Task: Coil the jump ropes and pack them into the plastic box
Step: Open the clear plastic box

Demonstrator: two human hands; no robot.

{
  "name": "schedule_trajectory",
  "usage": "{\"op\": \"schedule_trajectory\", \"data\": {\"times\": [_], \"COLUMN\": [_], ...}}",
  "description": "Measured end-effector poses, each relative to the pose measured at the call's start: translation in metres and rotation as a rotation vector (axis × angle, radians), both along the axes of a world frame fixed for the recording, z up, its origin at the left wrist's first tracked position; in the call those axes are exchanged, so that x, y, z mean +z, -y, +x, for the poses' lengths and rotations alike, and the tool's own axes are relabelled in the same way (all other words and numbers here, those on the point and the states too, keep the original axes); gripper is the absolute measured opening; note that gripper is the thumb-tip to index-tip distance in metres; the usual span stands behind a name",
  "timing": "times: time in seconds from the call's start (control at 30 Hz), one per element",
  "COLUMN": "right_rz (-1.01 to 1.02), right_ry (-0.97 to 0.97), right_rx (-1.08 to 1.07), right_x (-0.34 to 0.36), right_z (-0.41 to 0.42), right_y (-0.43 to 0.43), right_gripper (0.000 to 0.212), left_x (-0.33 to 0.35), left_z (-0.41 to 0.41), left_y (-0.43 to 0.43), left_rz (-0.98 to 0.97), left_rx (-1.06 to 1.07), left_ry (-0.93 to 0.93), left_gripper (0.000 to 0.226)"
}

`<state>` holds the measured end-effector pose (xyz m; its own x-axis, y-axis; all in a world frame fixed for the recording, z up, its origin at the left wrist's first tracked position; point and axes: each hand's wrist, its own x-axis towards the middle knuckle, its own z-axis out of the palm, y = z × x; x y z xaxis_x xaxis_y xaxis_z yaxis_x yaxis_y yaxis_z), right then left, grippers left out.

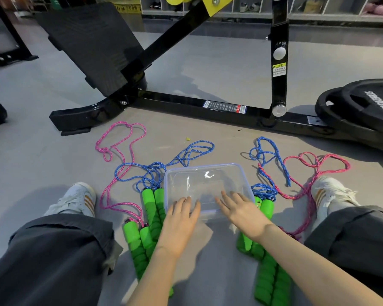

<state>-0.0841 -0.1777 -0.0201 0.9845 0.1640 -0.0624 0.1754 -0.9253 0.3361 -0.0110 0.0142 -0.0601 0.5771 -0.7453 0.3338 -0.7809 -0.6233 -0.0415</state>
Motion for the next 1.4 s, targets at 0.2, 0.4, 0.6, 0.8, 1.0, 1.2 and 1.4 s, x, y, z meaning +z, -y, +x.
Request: {"op": "schedule_trajectory", "data": {"times": [0.2, 0.4, 0.6, 0.8, 1.0, 1.2, 1.4], "right_rz": [-0.064, -0.102, -0.069, 0.021, 0.089, 0.169, 0.270], "right_ry": [0.024, -0.084, -0.213, -0.209, -0.230, -0.201, -0.168], "right_rx": [-0.038, -0.064, -0.017, -0.037, -0.050, -0.104, -0.101], "right_x": [-0.003, 0.001, 0.012, 0.014, 0.013, 0.015, 0.020], "right_z": [0.003, 0.008, 0.004, 0.003, 0.004, 0.004, 0.005], "right_y": [-0.008, -0.014, -0.016, -0.012, -0.012, -0.009, 0.001], "right_gripper": [0.071, 0.070, 0.073, 0.074, 0.073, 0.070, 0.086], "left_x": [-0.003, 0.000, -0.001, 0.004, 0.005, 0.013, 0.029], "left_z": [0.001, 0.004, 0.007, 0.010, 0.009, 0.006, 0.003], "left_y": [-0.002, -0.002, -0.002, -0.001, 0.003, 0.006, -0.012], "left_rz": [0.032, 0.086, 0.042, 0.004, 0.000, 0.022, -0.075], "left_rx": [-0.048, -0.078, -0.079, -0.084, -0.141, -0.093, 0.023], "left_ry": [-0.051, -0.049, -0.048, -0.015, 0.049, -0.049, -0.217], "left_gripper": [0.081, 0.086, 0.073, 0.035, 0.027, 0.049, 0.057]}}
